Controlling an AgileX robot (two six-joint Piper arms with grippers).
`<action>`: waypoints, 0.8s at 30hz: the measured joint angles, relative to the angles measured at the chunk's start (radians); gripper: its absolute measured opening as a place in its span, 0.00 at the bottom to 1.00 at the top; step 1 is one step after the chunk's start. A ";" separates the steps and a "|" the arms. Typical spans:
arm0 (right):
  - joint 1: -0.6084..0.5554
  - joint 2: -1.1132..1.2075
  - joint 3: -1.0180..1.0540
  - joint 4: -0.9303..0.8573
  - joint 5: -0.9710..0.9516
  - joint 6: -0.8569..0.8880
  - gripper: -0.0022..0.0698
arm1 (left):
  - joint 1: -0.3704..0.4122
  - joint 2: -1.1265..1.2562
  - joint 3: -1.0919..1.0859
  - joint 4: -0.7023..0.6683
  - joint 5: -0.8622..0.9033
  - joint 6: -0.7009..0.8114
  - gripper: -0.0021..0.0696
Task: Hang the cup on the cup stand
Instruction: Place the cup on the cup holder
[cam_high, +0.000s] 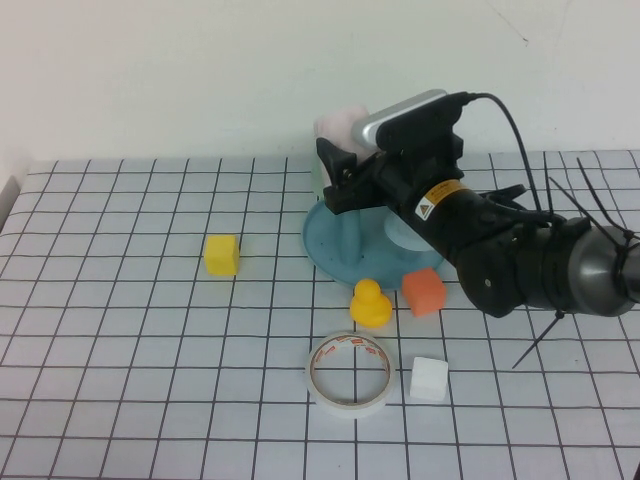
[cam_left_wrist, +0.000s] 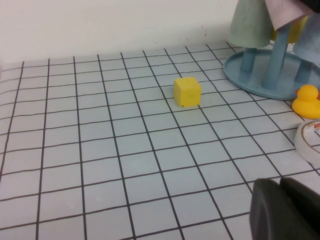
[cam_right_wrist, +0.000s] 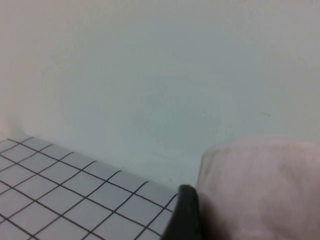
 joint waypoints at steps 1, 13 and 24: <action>0.000 0.000 0.000 0.000 0.007 0.000 0.85 | 0.000 0.000 0.000 0.000 0.000 0.000 0.03; 0.000 -0.089 0.000 0.004 0.285 0.055 0.85 | 0.000 0.000 0.000 0.000 0.000 0.000 0.03; 0.000 -0.122 0.000 0.004 0.398 0.071 0.85 | 0.000 0.000 0.000 0.000 0.000 0.000 0.03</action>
